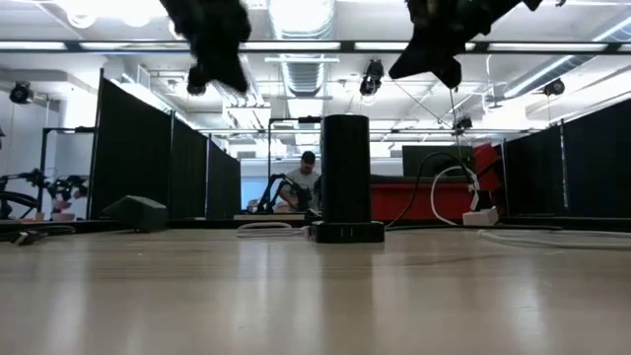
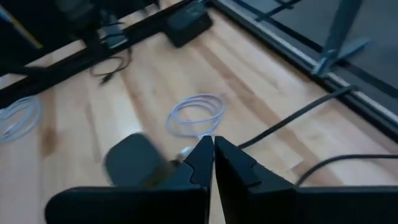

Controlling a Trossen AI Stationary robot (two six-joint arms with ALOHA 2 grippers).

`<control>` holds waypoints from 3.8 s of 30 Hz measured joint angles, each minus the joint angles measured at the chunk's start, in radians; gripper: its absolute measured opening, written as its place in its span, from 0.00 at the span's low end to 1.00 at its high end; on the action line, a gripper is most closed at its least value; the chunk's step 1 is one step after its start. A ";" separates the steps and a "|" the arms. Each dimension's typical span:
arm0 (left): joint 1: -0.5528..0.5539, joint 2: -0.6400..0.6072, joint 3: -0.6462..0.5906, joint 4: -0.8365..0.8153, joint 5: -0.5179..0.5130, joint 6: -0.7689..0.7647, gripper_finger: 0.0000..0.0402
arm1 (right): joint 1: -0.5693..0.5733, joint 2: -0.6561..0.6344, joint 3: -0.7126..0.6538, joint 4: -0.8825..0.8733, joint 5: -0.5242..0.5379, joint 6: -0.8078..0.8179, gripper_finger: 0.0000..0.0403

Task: Insert USB
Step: Insert the purple charger cable into the bottom black outlet extension

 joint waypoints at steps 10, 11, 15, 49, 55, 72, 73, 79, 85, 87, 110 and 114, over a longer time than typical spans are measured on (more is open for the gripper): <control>0.031 0.135 -0.148 0.214 0.033 0.461 0.39 | -0.082 0.089 0.116 -0.087 -0.016 -0.037 0.00; 0.035 0.148 -0.163 0.235 0.037 0.507 0.40 | -0.090 0.098 0.127 -0.096 -0.017 -0.041 0.00; 0.028 0.218 -0.190 0.302 0.042 0.734 0.46 | -0.089 0.154 0.236 -0.234 -0.030 -0.037 0.00; -0.150 0.705 0.029 0.349 0.038 1.023 0.30 | 0.000 0.289 0.538 -0.717 -0.086 0.146 0.00; -0.153 0.708 0.016 0.306 -0.014 1.029 0.06 | 0.000 0.286 0.538 -0.714 -0.084 0.103 0.00; -0.114 0.166 -0.024 0.322 0.097 0.653 0.05 | 0.000 0.101 0.554 -0.713 0.146 0.060 0.00; -0.111 0.123 -0.026 0.337 0.108 0.632 0.05 | 0.000 0.093 0.555 -0.713 0.160 0.057 0.00; -0.114 -0.147 -0.045 0.673 0.241 0.619 0.05 | 0.000 0.114 0.554 -0.698 0.214 0.024 0.00; -0.116 -0.273 -0.097 0.986 0.338 0.663 0.05 | 0.000 0.150 0.553 -0.654 0.222 -0.006 0.00; -0.116 -0.277 -0.106 1.051 0.340 0.630 0.05 | 0.000 0.158 0.553 -0.644 0.222 -0.006 0.00; -0.118 -0.041 -0.238 2.274 0.228 0.126 0.05 | -0.004 0.180 0.553 -0.503 0.169 -0.448 0.00; -0.118 0.033 -0.239 2.261 0.180 0.156 0.05 | -0.009 0.156 0.553 -0.351 0.148 -0.541 0.00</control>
